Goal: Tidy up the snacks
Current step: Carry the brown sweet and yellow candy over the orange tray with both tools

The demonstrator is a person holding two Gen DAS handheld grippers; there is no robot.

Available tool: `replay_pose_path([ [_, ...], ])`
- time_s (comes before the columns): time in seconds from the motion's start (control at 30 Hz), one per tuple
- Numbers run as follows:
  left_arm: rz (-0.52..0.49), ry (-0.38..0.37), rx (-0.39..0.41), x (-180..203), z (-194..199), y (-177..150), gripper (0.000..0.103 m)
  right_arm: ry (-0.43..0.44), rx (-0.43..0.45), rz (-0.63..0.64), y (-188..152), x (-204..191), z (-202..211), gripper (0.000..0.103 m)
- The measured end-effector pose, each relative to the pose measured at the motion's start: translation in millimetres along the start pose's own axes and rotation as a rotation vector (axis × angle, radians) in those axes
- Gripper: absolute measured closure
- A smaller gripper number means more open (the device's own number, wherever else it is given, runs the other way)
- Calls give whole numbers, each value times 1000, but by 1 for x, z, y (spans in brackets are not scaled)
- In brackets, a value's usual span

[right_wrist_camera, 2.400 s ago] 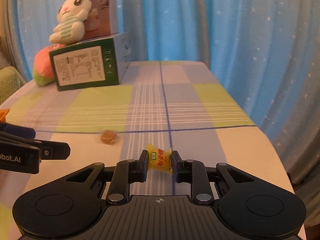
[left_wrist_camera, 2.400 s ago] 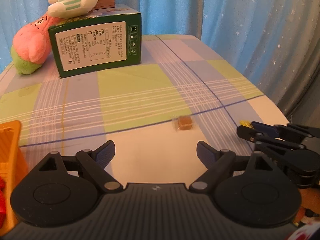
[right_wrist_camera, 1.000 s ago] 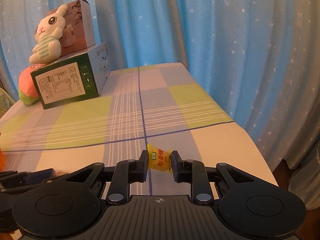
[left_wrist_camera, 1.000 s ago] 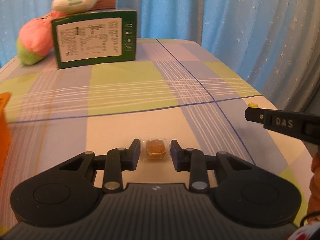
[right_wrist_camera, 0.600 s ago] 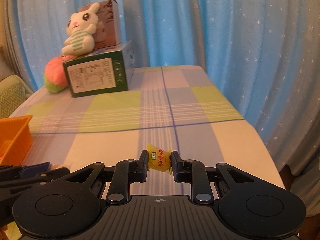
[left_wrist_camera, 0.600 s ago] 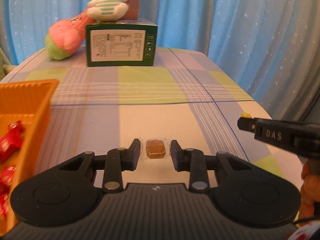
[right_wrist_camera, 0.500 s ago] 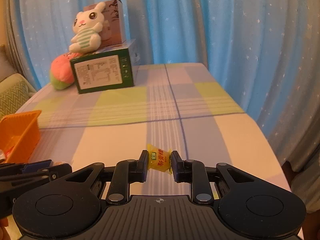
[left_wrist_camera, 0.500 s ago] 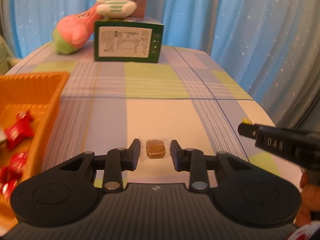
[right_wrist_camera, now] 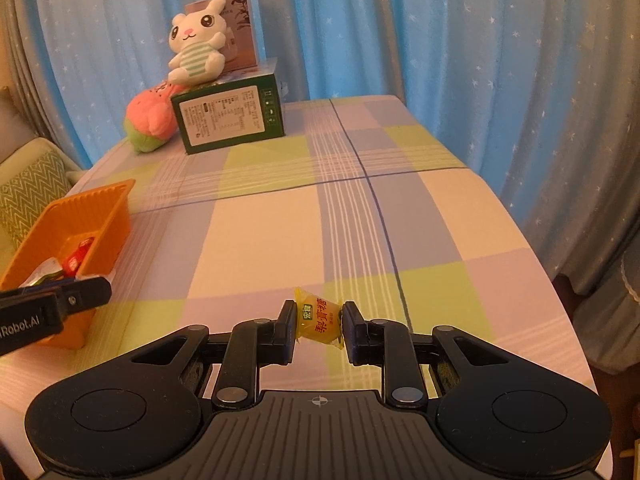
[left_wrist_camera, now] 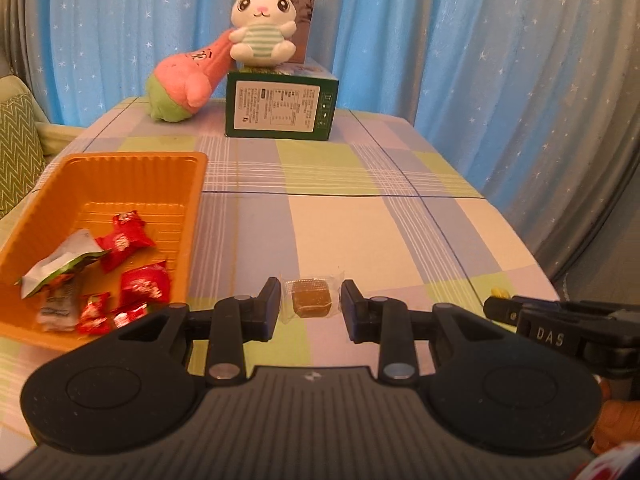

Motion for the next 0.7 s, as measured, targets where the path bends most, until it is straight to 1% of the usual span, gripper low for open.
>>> replay_pose_path([
  [0.17,11,-19,2,-15,28,-3,74,6,-2,22,-9,-21,20,79],
  [0.3,8,-14,16,-26,44,-3,74,11,0,33,-12,-34,32,79],
  [0.7,2,14,34,-54,71,-6,74,44,8,79,-13,-66,44,79],
])
Point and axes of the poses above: each gripper's, at about its wrist camera, not at the fingertips, and z roughly against the way its jaws point, x to its right, y to its top, the point moved 2 cm from there along -z, roughly the way its jaws point, and after that the axes turned 15 degrees about y, right-handed, at the moved point
